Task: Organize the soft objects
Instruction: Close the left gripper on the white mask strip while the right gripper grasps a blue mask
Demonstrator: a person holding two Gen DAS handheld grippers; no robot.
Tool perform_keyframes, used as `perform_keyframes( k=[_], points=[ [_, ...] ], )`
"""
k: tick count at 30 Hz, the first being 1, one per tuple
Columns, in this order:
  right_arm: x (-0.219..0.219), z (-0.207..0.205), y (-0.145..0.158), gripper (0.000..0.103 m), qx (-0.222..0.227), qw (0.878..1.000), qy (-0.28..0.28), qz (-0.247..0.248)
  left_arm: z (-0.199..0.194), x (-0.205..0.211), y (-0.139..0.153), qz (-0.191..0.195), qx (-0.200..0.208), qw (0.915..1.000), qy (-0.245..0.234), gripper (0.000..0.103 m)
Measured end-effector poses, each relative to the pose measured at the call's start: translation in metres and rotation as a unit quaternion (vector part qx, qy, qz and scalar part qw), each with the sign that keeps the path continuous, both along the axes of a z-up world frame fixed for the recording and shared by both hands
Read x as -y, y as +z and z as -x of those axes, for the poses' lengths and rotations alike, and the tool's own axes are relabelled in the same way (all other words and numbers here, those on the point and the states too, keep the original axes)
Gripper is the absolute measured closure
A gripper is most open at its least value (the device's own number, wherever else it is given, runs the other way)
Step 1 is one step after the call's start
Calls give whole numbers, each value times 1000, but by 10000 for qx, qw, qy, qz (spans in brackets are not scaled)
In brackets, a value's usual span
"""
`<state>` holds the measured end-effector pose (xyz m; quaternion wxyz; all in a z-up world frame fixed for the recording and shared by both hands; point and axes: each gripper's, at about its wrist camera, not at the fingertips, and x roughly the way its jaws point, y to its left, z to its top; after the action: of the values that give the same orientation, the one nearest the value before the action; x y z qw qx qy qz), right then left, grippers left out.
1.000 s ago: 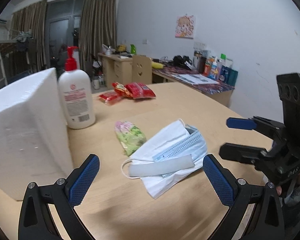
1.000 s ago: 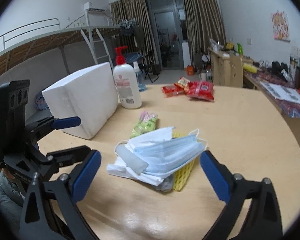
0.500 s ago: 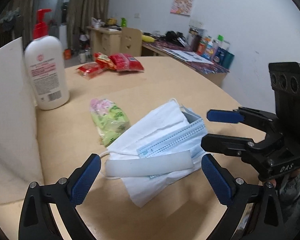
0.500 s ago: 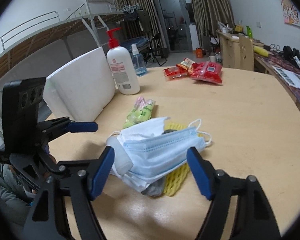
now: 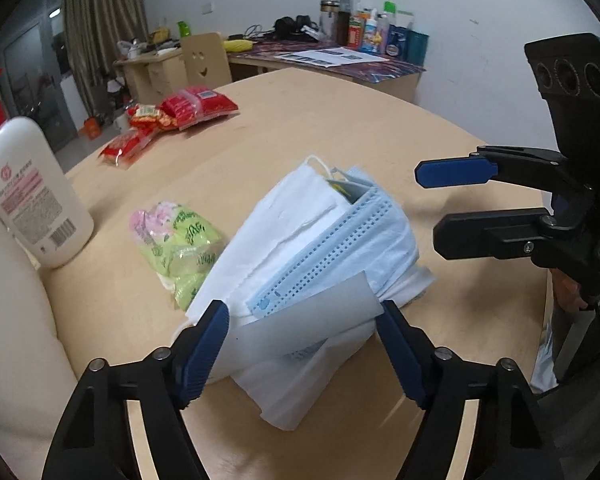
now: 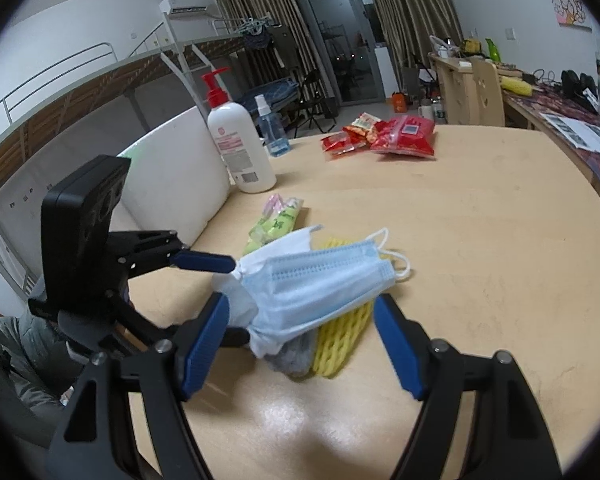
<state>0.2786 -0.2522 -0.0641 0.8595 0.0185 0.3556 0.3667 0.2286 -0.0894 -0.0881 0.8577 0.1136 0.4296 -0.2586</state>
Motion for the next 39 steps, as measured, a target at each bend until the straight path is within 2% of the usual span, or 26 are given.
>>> perform_keyframes(
  k=[6, 9, 12, 13, 15, 17, 19, 22, 25, 35, 39],
  points=[
    [-1, 3, 2, 25, 37, 10000, 17, 41, 4, -9, 5, 25, 69, 9996, -265, 29],
    [-3, 3, 2, 24, 30, 10000, 32, 42, 0, -7, 1, 20, -80, 9992, -385, 41],
    [-7, 2, 1, 24, 21, 10000, 59, 63, -6, -11, -3, 240, -241, 9984, -441, 51],
    [-8, 2, 1, 24, 30, 9999, 68, 87, -7, -12, -3, 237, -241, 9986, -401, 56],
    [-11, 3, 3, 24, 51, 9999, 96, 110, -5, -14, -3, 258, -206, 9987, -382, 57],
    [-12, 4, 5, 24, 72, 9998, 133, 110, -4, -16, -1, 357, -167, 9984, -410, 64],
    [-15, 3, 6, 25, 97, 9997, 145, 145, -5, -16, -2, 397, -186, 9980, -446, 66],
    [-17, 2, 9, 24, 120, 9997, 154, 151, -2, -18, -1, 441, -149, 9980, -428, 80],
    [-20, -1, 7, 24, 122, 9997, 131, 187, 3, -21, 3, 562, -90, 9974, -449, 87],
    [-24, 0, 16, 25, 207, 9996, 186, 103, 13, -23, 8, 695, -7, 9960, -554, 88],
    [-33, -1, 16, 25, 276, 9991, 223, 221, 17, -21, 8, 622, 41, 9962, -610, 88]
  ],
)
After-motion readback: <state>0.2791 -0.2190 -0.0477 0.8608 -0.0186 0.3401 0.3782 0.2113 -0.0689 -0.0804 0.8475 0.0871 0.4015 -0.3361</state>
